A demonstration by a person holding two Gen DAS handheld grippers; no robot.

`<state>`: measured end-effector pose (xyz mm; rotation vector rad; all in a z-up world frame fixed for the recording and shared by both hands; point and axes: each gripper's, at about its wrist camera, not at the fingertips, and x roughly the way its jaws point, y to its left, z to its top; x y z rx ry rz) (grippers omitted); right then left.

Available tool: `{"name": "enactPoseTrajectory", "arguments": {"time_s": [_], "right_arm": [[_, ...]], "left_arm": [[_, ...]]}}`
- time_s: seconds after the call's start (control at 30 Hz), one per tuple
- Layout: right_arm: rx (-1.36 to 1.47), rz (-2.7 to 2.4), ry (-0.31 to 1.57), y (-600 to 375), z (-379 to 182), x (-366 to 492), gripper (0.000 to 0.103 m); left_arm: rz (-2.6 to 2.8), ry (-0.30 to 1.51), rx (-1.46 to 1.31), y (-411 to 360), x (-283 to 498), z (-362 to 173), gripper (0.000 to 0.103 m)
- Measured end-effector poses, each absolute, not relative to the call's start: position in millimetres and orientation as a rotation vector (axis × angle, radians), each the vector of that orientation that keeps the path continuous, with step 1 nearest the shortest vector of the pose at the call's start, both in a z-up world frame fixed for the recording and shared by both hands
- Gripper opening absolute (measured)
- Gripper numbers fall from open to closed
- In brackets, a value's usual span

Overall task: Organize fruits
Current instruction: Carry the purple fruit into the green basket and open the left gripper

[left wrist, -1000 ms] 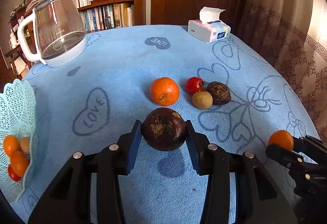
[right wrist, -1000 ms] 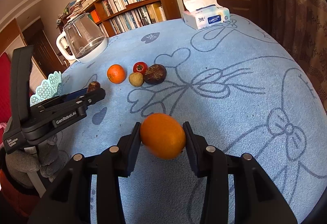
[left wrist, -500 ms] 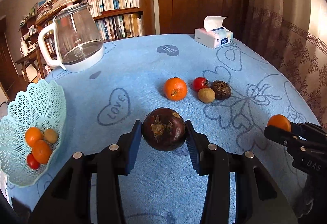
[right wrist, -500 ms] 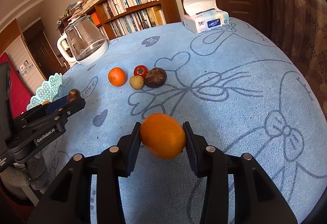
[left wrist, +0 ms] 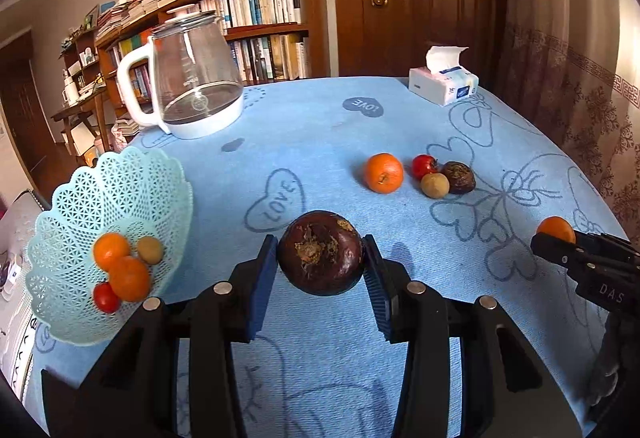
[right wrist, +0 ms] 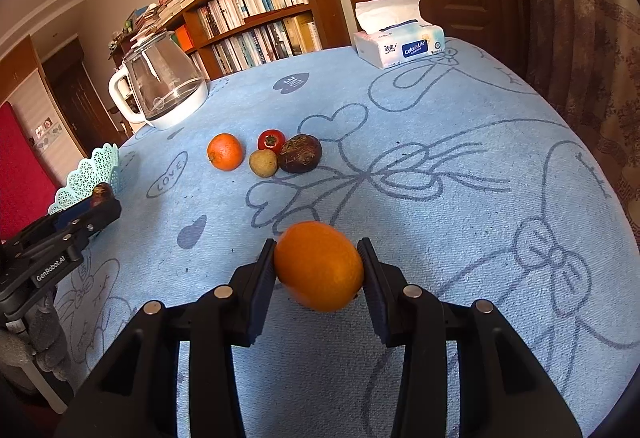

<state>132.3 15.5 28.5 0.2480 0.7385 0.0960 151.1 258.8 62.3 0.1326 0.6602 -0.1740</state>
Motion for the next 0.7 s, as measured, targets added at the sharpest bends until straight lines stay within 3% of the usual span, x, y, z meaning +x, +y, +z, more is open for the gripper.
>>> {"name": "enactPoseTrajectory", "arguments": {"time_s": [0.7], "right_arm": [[0.254,0.075,0.742,14.2,23.1,133.6,0.041]], "left_arm": [[0.034,0.615,0.049,364.4,147.5,80.2,0.044]]}}
